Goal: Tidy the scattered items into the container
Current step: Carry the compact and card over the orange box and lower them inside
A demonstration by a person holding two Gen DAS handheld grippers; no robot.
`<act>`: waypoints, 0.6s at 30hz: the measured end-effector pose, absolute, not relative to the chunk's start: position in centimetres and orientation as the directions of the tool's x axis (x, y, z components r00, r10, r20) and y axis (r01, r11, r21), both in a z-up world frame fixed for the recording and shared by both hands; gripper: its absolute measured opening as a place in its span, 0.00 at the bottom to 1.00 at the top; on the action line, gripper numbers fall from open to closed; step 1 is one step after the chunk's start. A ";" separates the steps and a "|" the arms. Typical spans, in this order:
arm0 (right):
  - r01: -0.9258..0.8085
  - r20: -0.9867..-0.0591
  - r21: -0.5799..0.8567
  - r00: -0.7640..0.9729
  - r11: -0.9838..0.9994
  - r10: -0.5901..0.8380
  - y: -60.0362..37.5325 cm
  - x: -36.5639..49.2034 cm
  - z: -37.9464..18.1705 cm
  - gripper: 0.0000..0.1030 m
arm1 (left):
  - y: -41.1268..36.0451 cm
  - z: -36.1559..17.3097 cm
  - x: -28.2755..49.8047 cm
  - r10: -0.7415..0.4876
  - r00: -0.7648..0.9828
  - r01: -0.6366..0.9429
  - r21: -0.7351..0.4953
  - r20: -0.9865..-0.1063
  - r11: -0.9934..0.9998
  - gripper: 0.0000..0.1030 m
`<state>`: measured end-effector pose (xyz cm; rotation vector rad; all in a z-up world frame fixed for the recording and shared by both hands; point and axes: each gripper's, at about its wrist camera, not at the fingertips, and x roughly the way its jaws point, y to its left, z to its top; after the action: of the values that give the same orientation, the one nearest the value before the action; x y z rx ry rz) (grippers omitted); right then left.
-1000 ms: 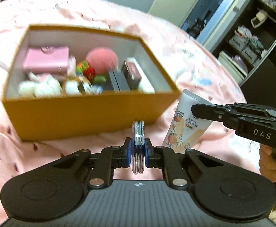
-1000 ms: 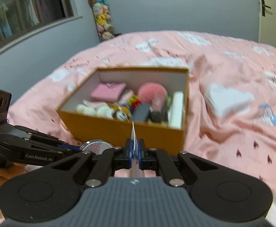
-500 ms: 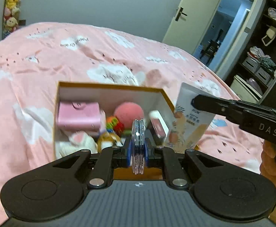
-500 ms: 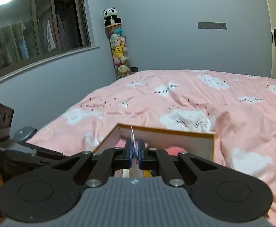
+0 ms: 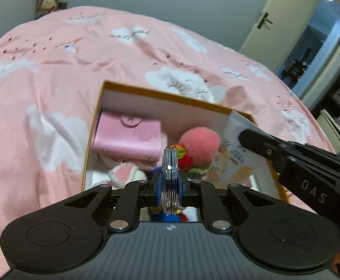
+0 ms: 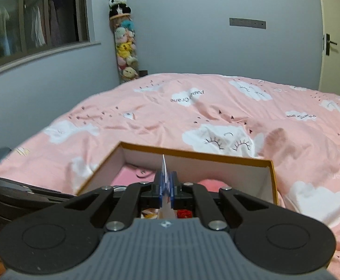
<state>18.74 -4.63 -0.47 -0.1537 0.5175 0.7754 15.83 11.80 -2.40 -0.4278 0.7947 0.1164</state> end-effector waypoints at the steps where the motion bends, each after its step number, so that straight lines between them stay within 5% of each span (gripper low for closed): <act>1: -0.698 -0.498 0.027 0.611 0.716 0.615 -4.4 18.6 -0.9 0.06 | 11.8 -2.6 15.8 -0.047 0.697 -0.270 -0.322 -0.716 0.907 0.14; 8: -0.690 -0.499 -0.113 0.662 0.715 0.559 -2.8 17.8 -3.1 0.06 | 11.9 -3.7 15.8 -0.029 0.690 -0.289 -0.312 -0.723 0.905 0.14; 18: -0.672 -0.567 -0.137 0.656 0.728 0.499 -1.8 18.8 -5.6 0.06 | 11.7 -4.5 15.8 0.013 0.683 -0.311 -0.275 -0.730 0.910 0.16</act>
<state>18.84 -1.83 -5.62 -0.3524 0.5281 0.6792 15.83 11.68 -4.48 -0.3986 0.8028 0.1870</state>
